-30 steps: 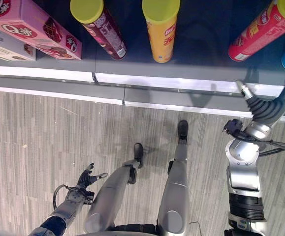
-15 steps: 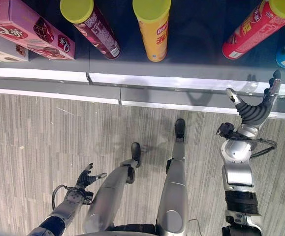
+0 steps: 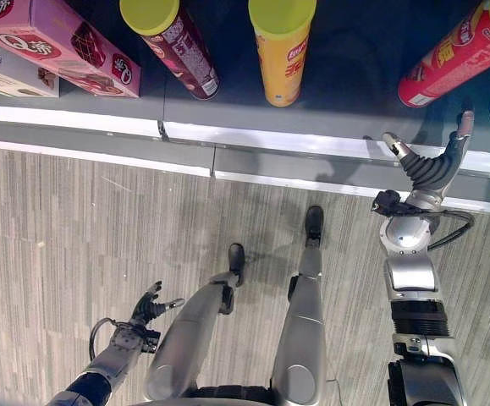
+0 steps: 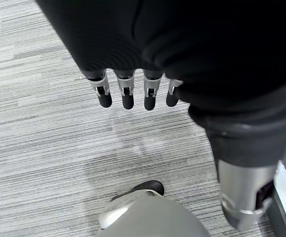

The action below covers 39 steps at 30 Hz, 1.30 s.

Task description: Put the goods on the table back onto the shelves and tidy them up.

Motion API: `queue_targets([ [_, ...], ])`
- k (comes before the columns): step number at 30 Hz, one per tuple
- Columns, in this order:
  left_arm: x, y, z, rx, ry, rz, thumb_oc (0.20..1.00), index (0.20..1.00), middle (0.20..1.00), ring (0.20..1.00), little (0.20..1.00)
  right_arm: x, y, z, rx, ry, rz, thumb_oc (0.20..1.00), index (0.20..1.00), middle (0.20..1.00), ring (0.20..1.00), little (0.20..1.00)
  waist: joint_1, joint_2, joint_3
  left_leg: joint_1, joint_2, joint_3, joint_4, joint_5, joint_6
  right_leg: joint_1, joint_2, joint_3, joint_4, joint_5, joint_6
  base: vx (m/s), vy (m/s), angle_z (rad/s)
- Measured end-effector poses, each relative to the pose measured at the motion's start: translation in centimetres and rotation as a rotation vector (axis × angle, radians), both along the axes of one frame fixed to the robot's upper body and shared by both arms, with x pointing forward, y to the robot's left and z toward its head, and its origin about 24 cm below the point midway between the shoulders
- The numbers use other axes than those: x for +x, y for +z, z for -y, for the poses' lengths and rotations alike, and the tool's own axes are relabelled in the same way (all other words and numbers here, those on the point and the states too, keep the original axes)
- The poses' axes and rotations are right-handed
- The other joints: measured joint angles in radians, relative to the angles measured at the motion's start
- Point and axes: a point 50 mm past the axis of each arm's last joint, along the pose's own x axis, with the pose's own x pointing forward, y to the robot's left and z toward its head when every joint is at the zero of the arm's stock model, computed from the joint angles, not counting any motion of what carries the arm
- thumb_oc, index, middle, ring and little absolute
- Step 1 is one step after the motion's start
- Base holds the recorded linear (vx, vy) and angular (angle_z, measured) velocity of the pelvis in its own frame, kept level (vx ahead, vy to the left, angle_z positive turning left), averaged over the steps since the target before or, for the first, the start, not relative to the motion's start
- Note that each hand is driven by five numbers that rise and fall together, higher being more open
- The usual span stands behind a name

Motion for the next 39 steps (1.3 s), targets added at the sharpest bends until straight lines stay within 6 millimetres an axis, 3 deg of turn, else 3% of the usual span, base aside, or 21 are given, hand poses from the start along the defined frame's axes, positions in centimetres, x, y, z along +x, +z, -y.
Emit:
queue_targets([
  [19,0.1,0.1,0.0,0.0,0.001,0.009,1.0,1.0,1.0,1.0,1.0,-0.2,0.0,2.0,0.053,-0.162,0.007,1.0,1.0,1.0,1.0,1.0,0.013,0.011,-0.001,-0.008,0.002,-0.01,-0.002,0.003,-0.004,-0.005,0.002,-0.008,-0.001,0.001,-0.002,0.0,0.0,0.0],
  [23,0.1,0.2,-0.2,-0.019,0.017,0.01,1.0,1.0,1.0,1.0,1.0,1.3,2.1,2.5,0.139,-0.123,0.06,1.0,1.0,1.0,1.0,1.0,0.02,0.028,0.0,-0.012,0.002,-0.015,-0.003,0.006,-0.008,-0.005,0.001,-0.013,-0.002,0.003,-0.003,-0.01,-0.006,0.02],
  [28,0.0,0.1,-0.2,-0.021,0.008,0.005,1.0,1.0,1.0,1.0,1.0,1.5,2.7,2.9,0.153,-0.104,0.074,1.0,1.0,1.0,1.0,1.0,0.028,0.033,0.0,-0.012,0.003,-0.017,-0.006,0.007,-0.009,-0.006,0.003,-0.016,-0.003,0.004,-0.002,0.01,-0.018,0.0],
  [31,0.1,0.2,-0.6,-0.021,-0.008,0.004,1.0,1.0,1.0,1.0,1.0,2.7,4.0,4.0,0.202,-0.08,0.058,1.0,1.0,1.0,1.0,1.0,0.04,0.038,0.0,-0.011,0.003,-0.017,-0.006,0.008,-0.011,-0.005,0.003,-0.017,-0.003,0.014,0.01,0.0,-0.028,-0.01],
  [35,0.2,0.4,-0.8,-0.026,-0.012,0.005,1.0,1.0,1.0,1.0,1.0,2.5,5.5,4.4,0.177,-0.067,0.089,1.0,1.0,1.0,1.0,1.0,0.054,0.038,0.0,-0.009,0.004,-0.024,-0.021,0.018,-0.015,-0.005,0.003,-0.022,-0.003,0.015,0.004,0.0,-0.018,0.05],
  [39,0.4,0.7,-0.5,-0.041,-0.019,0.021,1.0,1.0,1.0,1.0,1.0,2.5,5.5,4.4,0.169,-0.055,0.081,1.0,1.0,1.0,1.0,1.0,0.058,0.038,0.0,-0.006,0.005,-0.023,-0.021,0.018,-0.015,-0.004,0.004,-0.022,-0.002,0.016,0.003,0.0,0.0,0.0],
])
